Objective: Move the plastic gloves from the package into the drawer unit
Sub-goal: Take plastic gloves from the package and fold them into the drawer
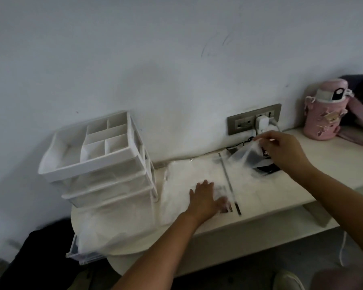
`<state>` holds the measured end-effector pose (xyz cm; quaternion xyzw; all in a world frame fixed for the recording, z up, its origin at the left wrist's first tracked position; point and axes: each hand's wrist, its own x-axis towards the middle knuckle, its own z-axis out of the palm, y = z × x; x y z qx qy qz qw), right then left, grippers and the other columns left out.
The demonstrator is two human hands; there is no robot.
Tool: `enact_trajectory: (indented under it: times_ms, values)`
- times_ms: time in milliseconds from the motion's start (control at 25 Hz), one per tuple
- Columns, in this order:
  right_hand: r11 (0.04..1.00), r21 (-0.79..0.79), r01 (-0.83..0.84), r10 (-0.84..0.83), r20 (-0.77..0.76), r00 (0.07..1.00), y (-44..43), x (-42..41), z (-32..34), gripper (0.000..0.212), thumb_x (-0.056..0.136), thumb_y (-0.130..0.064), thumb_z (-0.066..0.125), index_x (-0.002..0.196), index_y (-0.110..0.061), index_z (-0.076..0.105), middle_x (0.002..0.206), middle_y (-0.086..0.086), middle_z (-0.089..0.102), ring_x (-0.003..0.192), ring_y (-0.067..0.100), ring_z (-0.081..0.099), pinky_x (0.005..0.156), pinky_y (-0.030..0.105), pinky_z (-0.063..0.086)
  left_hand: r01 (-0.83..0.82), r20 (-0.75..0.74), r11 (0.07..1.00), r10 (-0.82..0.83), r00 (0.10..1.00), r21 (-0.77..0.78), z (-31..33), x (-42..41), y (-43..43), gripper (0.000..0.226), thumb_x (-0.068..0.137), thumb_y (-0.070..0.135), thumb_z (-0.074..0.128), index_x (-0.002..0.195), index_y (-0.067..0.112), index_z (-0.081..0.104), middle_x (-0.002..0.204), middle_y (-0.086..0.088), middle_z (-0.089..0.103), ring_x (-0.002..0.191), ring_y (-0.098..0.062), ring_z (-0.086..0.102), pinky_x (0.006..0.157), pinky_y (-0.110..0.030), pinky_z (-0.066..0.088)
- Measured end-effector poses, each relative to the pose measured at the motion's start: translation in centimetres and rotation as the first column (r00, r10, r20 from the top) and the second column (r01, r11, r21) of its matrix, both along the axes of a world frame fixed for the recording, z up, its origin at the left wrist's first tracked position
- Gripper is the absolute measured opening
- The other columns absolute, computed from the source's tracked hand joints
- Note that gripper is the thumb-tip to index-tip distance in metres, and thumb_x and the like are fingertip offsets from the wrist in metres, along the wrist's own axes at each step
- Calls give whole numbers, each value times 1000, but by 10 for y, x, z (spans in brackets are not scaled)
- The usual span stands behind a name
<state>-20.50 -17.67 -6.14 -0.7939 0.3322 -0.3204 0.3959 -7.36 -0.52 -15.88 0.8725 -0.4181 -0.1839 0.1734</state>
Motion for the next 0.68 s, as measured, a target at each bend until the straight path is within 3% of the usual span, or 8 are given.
enact_trajectory:
  times_ms: [80,160,240,280,360,520,600,680]
  values:
    - [942,289,-173,104,238,966,7,1,14,29,94,-1,44,78,-13,66,102,7,68,101,24,61,87,27,46,-195,-341,956,113,933,-218,21,-1,-2,61,95,52,43,143,15,40,150,-4,38,137,-20,36,116,-36,24]
    - [832,395,-390,243,374,895,15,2,24,40,92,4,37,63,-10,60,92,8,72,100,23,65,86,27,47,-411,-704,849,67,707,-332,40,3,-2,67,93,57,43,142,12,41,144,-5,46,130,-19,46,112,-36,33]
    - [705,443,-553,382,420,823,25,3,32,42,93,4,31,60,-8,53,89,8,73,94,20,68,77,25,52,-512,-856,798,-8,516,-317,54,11,0,83,81,68,44,141,10,41,140,-7,50,126,-21,49,110,-38,36]
    - [646,462,-608,431,436,790,28,5,33,41,93,3,29,60,-7,50,90,10,72,93,21,68,76,27,55,-499,-877,810,-39,478,-308,59,13,4,93,72,73,46,142,11,40,140,-7,50,126,-21,49,110,-39,35]
    - [549,493,-675,477,479,737,36,11,36,43,92,3,28,57,-9,51,93,15,71,94,25,68,83,32,53,-398,-858,856,-94,505,-329,60,15,13,106,57,81,55,142,19,38,139,-3,50,129,-21,47,113,-40,31]
    - [360,538,-762,514,567,643,48,25,37,35,83,-4,38,52,-13,52,88,15,70,88,24,67,83,35,52,-272,-771,836,-249,586,-476,60,23,37,83,48,74,76,122,50,48,126,23,57,128,-5,43,114,-41,22]
    - [200,554,-808,558,614,559,55,34,35,21,75,-7,49,55,-12,50,91,16,68,87,25,67,78,35,56,-288,-770,797,-312,556,-531,67,31,51,79,50,65,81,121,45,53,119,24,63,120,0,49,108,-34,27]
    - [124,552,-825,563,645,517,62,44,32,15,68,-7,58,56,-12,51,92,16,67,90,26,66,82,36,55,-343,-778,750,-348,523,-566,76,38,65,69,58,51,85,116,22,63,114,6,67,111,-11,59,100,-30,41]
